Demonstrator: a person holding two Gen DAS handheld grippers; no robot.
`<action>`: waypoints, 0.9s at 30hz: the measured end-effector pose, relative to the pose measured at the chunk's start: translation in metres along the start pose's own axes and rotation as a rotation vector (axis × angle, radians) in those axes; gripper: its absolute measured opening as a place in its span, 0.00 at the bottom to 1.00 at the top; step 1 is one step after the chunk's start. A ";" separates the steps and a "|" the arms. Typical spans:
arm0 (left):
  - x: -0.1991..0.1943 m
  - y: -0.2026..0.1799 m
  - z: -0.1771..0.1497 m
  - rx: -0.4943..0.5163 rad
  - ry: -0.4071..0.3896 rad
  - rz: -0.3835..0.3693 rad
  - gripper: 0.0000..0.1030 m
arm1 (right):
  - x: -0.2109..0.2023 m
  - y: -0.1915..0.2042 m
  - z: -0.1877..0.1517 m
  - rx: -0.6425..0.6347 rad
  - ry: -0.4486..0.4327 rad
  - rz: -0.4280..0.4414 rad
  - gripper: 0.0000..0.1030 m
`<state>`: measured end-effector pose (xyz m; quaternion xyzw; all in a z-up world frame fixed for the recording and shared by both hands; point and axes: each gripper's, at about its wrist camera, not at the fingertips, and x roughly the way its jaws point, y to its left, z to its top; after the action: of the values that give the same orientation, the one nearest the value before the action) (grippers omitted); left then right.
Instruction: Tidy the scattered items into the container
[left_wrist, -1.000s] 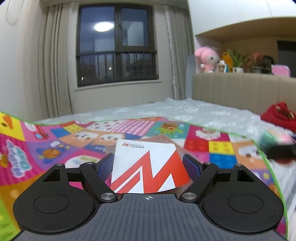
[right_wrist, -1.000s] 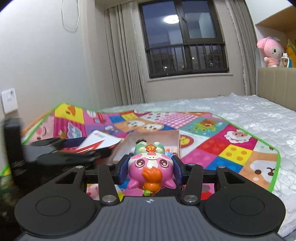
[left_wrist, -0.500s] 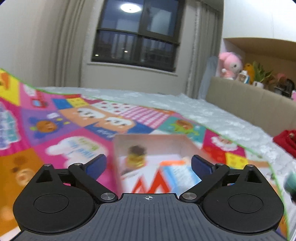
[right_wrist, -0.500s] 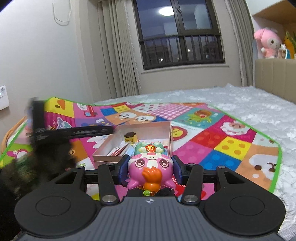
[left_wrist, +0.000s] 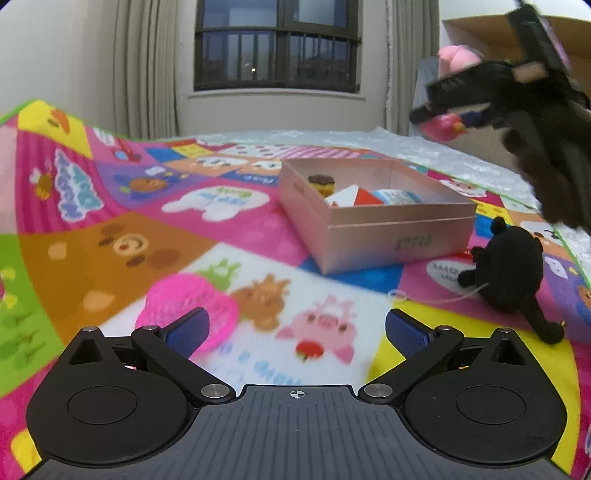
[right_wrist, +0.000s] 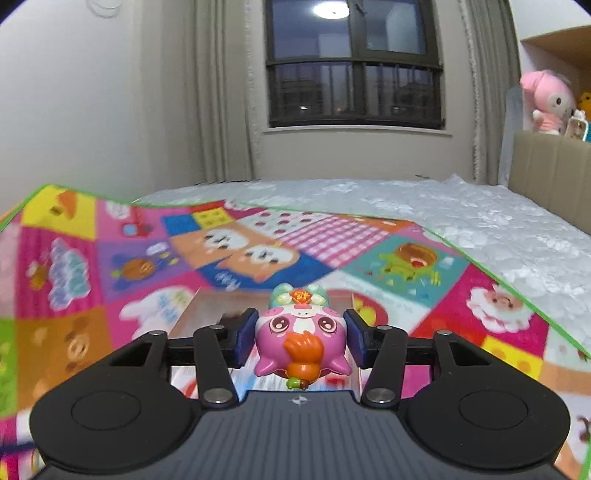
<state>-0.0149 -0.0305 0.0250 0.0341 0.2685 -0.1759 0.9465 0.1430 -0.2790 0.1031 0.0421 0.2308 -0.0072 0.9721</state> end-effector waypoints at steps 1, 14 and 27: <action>-0.002 0.003 -0.002 -0.008 0.000 0.003 1.00 | 0.004 -0.002 0.004 0.019 -0.001 -0.016 0.55; -0.013 0.015 -0.017 -0.090 0.025 0.031 1.00 | -0.089 -0.028 -0.077 0.005 0.027 -0.095 0.77; -0.036 -0.002 -0.024 -0.043 0.015 0.091 1.00 | -0.127 0.015 -0.160 -0.145 -0.001 -0.080 0.87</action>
<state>-0.0559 -0.0175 0.0230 0.0270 0.2773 -0.1268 0.9520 -0.0417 -0.2509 0.0188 -0.0374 0.2318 -0.0293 0.9716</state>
